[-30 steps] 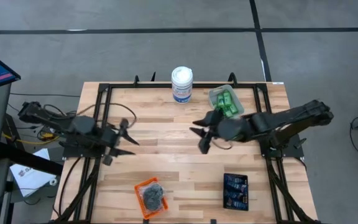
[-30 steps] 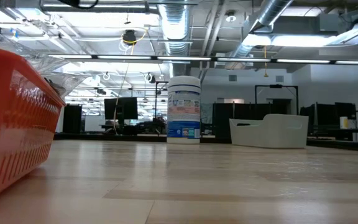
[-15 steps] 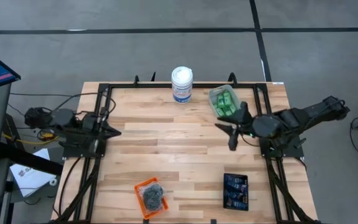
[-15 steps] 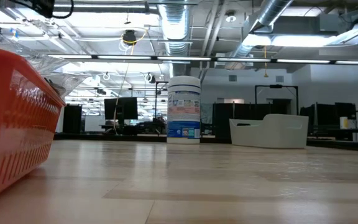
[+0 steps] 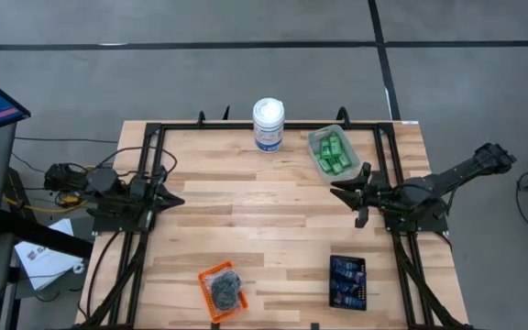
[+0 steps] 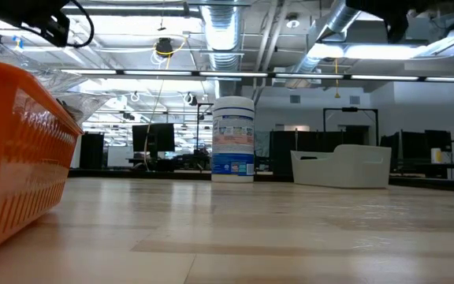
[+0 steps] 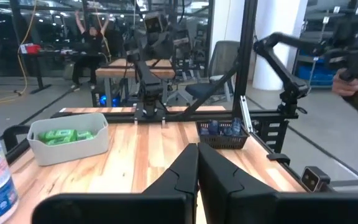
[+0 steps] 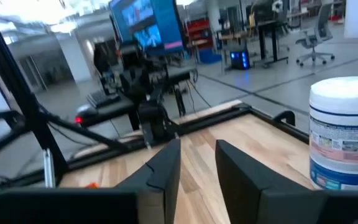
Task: Pick & Place Travel size toiletries
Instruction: Return to Home Position
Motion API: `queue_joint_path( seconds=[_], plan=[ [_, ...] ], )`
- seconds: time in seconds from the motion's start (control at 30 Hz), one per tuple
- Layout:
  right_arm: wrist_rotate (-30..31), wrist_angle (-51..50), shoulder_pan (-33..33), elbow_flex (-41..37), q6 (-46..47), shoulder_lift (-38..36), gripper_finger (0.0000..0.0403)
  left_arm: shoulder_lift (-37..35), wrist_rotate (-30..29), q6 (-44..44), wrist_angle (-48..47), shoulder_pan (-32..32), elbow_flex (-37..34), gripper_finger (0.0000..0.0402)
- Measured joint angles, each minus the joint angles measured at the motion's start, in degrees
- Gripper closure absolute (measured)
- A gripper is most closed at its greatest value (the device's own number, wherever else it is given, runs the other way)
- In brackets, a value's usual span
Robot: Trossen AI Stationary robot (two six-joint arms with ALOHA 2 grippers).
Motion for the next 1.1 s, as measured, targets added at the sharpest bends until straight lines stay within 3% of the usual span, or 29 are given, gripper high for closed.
queue_joint_path(
  seconds=[0.53, 0.7, 1.1],
  plan=[
    [-0.26, 20.62, 0.77, -21.42, -0.43, -10.30, 0.0355, -4.54, 2.08, -2.21, 9.00, 0.00, -12.00, 0.0400],
    [-0.23, 25.35, 0.74, -26.52, -0.38, -12.21, 0.0370, -4.56, 5.36, -4.76, 11.06, 0.00, -14.83, 0.0400],
    [-0.26, 23.64, 0.76, -26.86, -1.74, -12.53, 0.0400, -4.19, 7.36, -6.04, 17.58, -0.11, -19.55, 0.0400]
  ],
)
